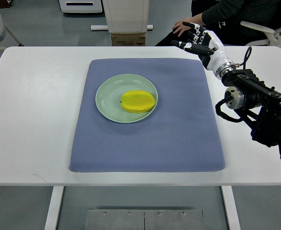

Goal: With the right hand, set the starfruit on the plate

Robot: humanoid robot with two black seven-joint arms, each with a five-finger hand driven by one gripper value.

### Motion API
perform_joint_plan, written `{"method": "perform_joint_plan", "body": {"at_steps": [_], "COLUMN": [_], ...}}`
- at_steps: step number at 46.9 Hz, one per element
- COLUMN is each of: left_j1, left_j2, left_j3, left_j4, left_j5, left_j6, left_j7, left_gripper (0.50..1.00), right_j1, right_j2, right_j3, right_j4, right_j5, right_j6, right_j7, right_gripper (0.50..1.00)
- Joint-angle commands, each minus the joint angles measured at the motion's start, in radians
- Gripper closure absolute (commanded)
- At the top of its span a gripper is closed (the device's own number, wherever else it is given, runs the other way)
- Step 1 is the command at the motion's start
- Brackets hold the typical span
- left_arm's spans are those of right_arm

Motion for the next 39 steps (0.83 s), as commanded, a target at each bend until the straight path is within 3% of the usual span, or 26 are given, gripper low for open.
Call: {"method": "perform_joint_plan", "body": {"at_steps": [1, 23, 39], "left_j1": [0.000, 0.000, 0.000], "left_j2": [0.000, 0.000, 0.000], "left_j3": [0.002, 0.000, 0.000], "left_j4": [0.000, 0.000, 0.000], "left_j5": [0.000, 0.000, 0.000], "left_j6": [0.000, 0.000, 0.000], "left_j7": [0.000, 0.000, 0.000], "left_gripper": [0.500, 0.500, 0.500], "right_j1": [-0.007, -0.154, -0.198], "right_j2": [-0.013, -0.024, -0.025], "right_j3": [0.045, 0.279, 0.280], "right_j4": [-0.003, -0.030, -0.030], "right_j5": [0.034, 0.106, 0.176], "right_j6": [0.002, 0.007, 0.010], "right_j7": [0.000, -0.021, -0.038], "right_gripper": [0.500, 0.500, 0.500]}}
